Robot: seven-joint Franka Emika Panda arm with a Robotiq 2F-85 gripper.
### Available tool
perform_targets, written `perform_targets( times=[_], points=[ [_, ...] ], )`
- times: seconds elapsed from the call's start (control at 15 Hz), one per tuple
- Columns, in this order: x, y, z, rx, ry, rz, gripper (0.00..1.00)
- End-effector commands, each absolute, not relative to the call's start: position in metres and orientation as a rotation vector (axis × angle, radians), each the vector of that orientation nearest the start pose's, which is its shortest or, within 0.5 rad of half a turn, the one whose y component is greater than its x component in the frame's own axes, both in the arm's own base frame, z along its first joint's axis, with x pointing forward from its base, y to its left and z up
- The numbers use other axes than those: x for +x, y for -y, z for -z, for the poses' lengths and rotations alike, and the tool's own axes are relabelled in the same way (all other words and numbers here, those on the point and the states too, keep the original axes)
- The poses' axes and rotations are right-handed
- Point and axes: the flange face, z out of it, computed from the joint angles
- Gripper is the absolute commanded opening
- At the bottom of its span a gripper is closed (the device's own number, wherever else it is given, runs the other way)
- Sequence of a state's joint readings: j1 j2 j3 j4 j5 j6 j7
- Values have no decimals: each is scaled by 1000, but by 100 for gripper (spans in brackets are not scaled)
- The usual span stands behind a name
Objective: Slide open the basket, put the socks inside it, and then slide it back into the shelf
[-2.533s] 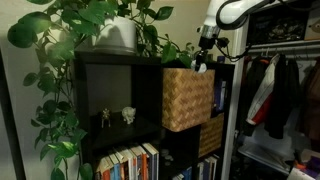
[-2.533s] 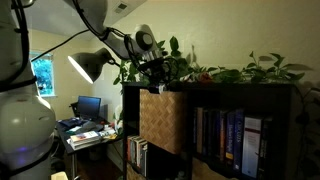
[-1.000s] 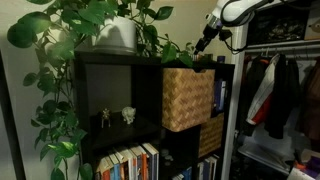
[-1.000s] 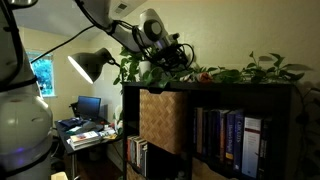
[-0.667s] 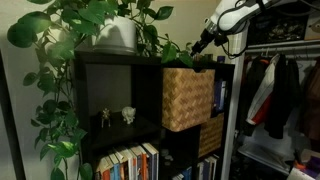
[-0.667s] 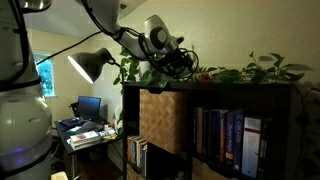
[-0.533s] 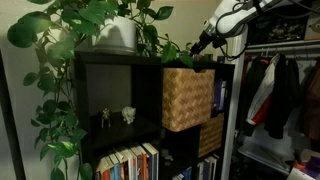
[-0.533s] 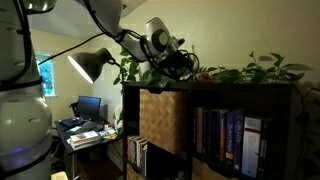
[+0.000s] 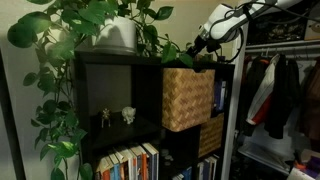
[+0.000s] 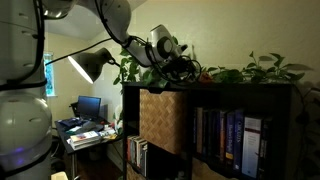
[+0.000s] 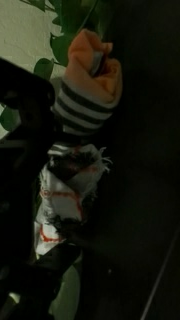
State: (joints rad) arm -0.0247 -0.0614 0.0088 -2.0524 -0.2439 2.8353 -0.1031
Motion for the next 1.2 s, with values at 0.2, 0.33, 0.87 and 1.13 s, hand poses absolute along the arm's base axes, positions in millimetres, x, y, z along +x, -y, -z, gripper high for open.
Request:
perform_targets(
  times=[0.2, 0.33, 0.87, 1.13],
  points=[
    [602, -7, -564, -3003, 441, 1384, 60],
    [599, -8, -567, -3006, 435, 1375, 47],
    [569, -9, -578, -3085, 412, 1258, 5],
    [547, -8, -595, -3153, 413, 1185, 5]
  ],
)
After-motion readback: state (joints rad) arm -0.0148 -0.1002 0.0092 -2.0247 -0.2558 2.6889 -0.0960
